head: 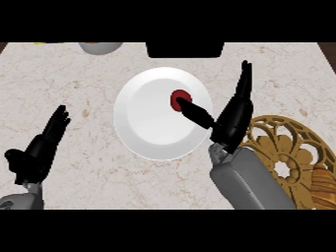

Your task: Pick the tomato from the placemat and place it in the plate

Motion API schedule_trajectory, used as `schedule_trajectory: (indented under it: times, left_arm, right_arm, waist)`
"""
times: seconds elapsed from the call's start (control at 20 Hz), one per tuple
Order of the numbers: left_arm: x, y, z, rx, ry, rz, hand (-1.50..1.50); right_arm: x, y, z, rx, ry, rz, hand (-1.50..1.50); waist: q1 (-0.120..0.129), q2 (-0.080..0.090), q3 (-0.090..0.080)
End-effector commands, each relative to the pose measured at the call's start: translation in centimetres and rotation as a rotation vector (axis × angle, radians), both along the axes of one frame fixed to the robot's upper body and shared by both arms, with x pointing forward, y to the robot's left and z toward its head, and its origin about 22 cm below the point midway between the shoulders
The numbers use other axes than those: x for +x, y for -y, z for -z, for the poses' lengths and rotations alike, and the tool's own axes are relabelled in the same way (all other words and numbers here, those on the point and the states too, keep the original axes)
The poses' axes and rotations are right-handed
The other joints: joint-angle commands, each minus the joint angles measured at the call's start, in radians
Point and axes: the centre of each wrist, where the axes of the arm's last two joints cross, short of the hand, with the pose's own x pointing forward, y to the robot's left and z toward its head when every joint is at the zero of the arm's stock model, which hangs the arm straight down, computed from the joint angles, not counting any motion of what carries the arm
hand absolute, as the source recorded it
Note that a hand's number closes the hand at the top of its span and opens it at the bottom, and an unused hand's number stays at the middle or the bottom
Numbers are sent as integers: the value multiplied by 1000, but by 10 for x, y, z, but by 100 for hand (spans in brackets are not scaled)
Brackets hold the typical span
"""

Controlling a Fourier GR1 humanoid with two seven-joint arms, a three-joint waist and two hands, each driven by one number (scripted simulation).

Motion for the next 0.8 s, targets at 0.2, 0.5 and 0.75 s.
schedule_trajectory:
  times: [0.2,0.5,0.75]
  left_arm:
    - [-5,-16,9,-6,4,-15,0]
    - [1,-3,-5,-4,9,1,0]
    - [8,-12,-4,-24,16,-2,0]
  right_arm:
    - [-88,58,29,60,71,-18,-150]
    - [-113,91,47,19,39,-89,-150]
    - [-142,100,81,-28,17,-71,-150]
  waist:
    - [-9,2,-1]
    - [5,3,0]
    - [3,4,1]
